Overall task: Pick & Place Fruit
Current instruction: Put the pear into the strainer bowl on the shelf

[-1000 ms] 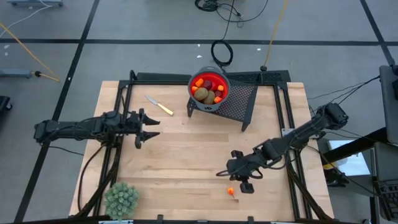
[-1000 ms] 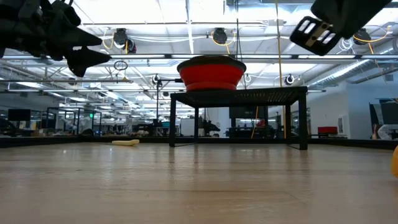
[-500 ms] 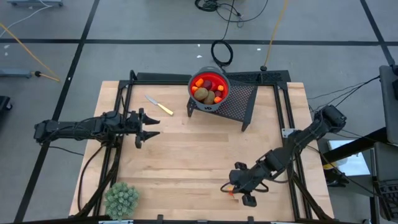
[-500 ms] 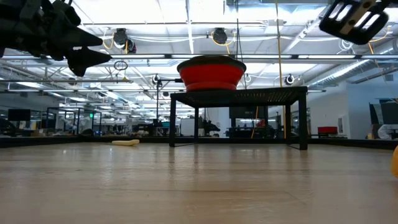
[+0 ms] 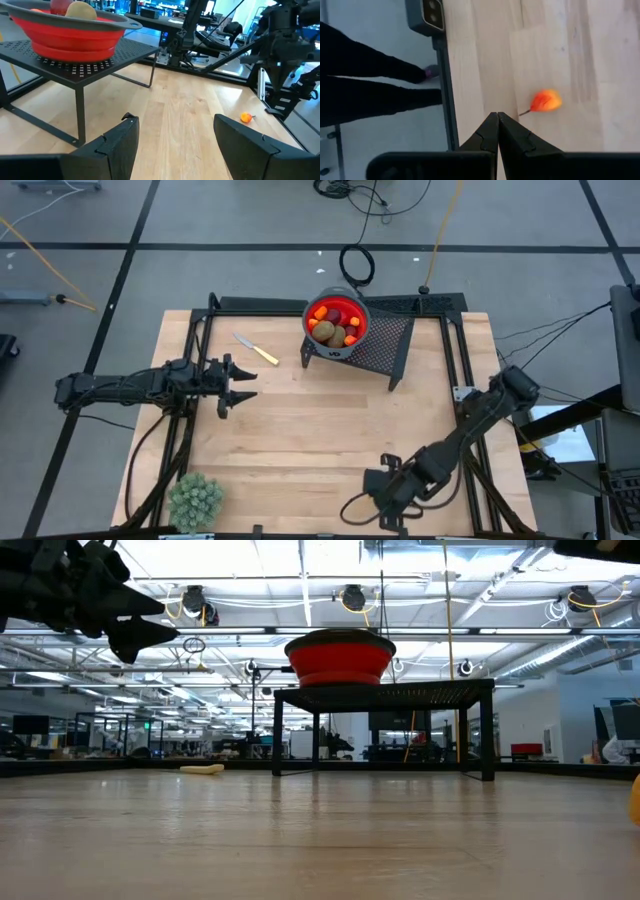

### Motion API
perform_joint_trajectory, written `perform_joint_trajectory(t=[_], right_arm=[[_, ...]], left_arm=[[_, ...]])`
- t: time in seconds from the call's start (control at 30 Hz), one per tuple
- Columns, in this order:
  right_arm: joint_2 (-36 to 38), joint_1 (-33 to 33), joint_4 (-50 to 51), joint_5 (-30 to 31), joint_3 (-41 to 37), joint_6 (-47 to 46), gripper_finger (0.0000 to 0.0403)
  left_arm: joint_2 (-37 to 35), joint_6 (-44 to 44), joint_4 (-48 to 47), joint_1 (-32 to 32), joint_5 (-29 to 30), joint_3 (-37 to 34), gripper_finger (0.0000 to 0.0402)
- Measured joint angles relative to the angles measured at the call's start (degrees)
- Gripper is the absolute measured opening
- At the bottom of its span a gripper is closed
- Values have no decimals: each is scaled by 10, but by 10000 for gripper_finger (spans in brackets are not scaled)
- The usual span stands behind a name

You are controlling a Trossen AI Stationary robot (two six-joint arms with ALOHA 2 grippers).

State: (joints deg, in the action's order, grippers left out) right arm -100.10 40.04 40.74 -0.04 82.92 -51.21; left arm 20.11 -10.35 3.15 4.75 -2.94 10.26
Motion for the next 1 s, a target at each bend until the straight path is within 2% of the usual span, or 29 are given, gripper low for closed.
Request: perform_joint_trajectory(t=[0.17,0.3,0.57,0.77,1.0], right_arm=[[-21,0,13,-15,10,-40,0],[-22,-6,12,-60,10,-42,0],[-22,-8,8,-59,11,-43,16],[-22,-10,7,-60,11,-43,69],[-22,-22,7,-61,11,-42,163]], left_arm=[[0,7,0,0,-1,0,255],[0,9,0,0,-1,0,255],[0,12,0,0,-2,0,255],[0,12,0,0,-2,0,255],[0,12,0,0,-2,0,255]])
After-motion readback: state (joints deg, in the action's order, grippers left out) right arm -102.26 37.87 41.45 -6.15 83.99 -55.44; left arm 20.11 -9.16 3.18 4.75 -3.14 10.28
